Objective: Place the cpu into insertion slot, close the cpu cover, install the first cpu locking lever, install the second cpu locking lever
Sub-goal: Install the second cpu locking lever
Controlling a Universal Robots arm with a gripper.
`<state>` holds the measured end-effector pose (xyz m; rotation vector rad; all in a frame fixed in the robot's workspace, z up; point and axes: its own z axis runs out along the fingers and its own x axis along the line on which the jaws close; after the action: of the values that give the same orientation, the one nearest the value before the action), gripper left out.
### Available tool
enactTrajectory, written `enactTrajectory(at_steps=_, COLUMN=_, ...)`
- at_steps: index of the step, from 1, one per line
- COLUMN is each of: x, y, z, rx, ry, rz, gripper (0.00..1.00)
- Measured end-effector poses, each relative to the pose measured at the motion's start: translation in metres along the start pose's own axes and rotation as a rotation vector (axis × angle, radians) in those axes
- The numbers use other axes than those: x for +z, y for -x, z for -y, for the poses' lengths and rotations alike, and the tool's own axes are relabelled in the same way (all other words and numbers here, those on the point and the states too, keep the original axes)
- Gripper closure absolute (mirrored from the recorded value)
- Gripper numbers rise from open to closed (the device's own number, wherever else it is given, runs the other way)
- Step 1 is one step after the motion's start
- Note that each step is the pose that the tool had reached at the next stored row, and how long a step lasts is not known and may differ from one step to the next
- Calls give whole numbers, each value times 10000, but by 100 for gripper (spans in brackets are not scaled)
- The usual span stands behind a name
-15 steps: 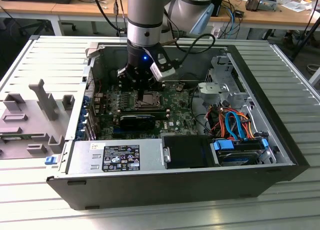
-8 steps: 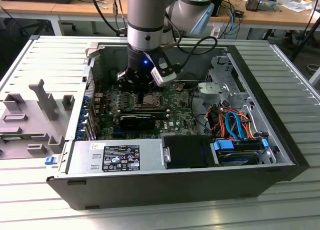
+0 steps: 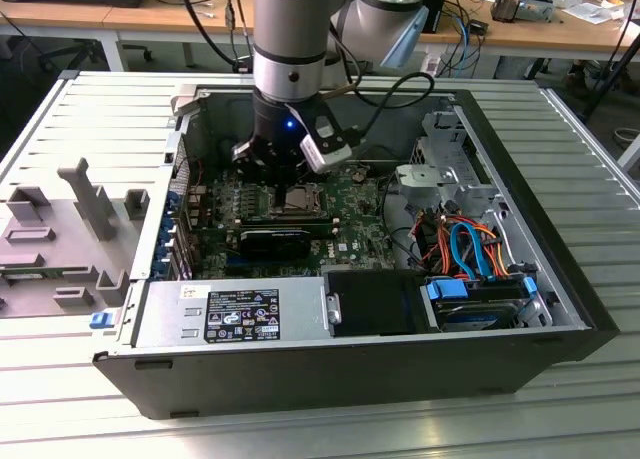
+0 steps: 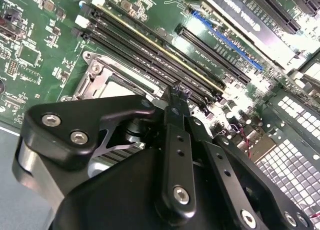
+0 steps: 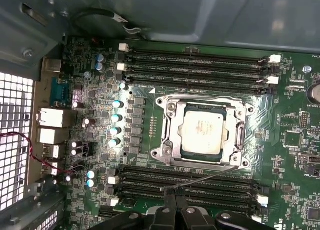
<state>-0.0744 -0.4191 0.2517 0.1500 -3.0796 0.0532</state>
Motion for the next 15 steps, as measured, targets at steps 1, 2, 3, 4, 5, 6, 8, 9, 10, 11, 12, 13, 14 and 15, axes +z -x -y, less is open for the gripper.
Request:
enactTrajectory(at_steps=1, x=2, y=-5, z=-1, rx=-2, ry=22, rz=4, gripper=89)
enactTrajectory(at_steps=2, x=3, y=-14, z=-2, rx=-3, ry=37, rz=5, gripper=89)
enactTrajectory(at_steps=3, x=4, y=-20, z=-3, rx=-3, ry=47, rz=6, gripper=89)
enactTrajectory(at_steps=4, x=7, y=-25, z=-4, rx=-3, ry=56, rz=7, gripper=89)
enactTrajectory(at_steps=5, x=9, y=-28, z=-4, rx=-4, ry=63, rz=8, gripper=89)
enactTrajectory(at_steps=6, x=13, y=-34, z=-5, rx=-5, ry=72, rz=9, gripper=89)
enactTrajectory(at_steps=8, x=20, y=-38, z=-5, rx=-14, ry=88, rz=9, gripper=89)
enactTrajectory(at_steps=9, x=26, y=-39, z=-5, rx=-25, ry=109, rz=11, gripper=89)
enactTrajectory(at_steps=10, x=31, y=-39, z=-6, rx=-39, ry=138, rz=16, gripper=89)
enactTrajectory(at_steps=11, x=36, y=-41, z=-6, rx=-58, ry=172, rz=20, gripper=89)
enactTrajectory(at_steps=12, x=44, y=-43, z=-6, rx=-94, ry=233, rz=26, gripper=89)
enactTrajectory(at_steps=13, x=51, y=-47, z=-7, rx=-137, ry=296, rz=34, gripper=89)
enactTrajectory(at_steps=14, x=59, y=-52, z=-8, rx=-191, ry=378, rz=44, gripper=89)
enactTrajectory(at_steps=15, x=68, y=-60, z=-9, rx=-236, ry=456, rz=53, gripper=89)
